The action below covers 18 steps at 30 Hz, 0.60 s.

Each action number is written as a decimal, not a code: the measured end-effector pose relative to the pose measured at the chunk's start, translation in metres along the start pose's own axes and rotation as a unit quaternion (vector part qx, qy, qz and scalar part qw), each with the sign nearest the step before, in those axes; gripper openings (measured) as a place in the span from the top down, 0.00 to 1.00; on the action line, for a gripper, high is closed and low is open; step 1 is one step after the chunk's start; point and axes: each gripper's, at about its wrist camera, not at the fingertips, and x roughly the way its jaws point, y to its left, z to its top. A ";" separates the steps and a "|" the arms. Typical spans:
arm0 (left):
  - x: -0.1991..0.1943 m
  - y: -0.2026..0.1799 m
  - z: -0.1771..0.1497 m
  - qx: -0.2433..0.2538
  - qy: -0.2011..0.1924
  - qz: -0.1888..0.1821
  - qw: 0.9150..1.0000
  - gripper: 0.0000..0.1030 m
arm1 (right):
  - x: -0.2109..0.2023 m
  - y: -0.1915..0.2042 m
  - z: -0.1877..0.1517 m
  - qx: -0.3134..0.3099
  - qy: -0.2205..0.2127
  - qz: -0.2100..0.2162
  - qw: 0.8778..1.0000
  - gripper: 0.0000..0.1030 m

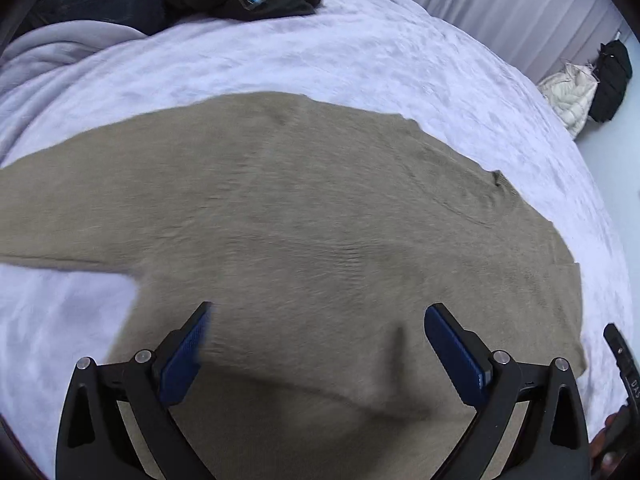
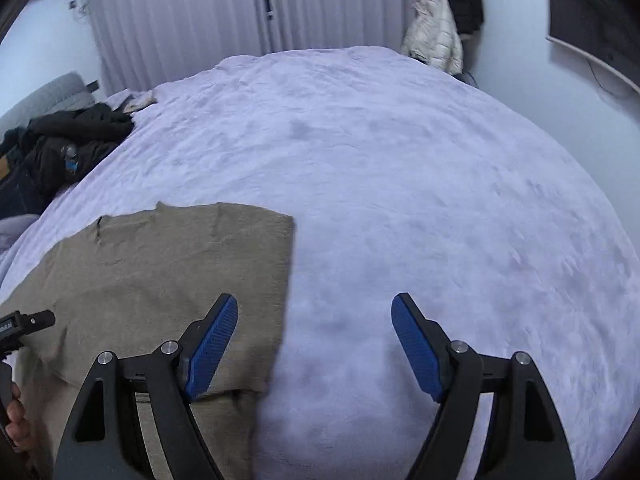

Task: Fold small clothes

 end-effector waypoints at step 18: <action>0.046 -0.082 -0.017 0.146 0.023 -0.024 0.989 0.01 | 0.079 0.101 -0.020 -0.081 0.042 -0.016 0.996 0.10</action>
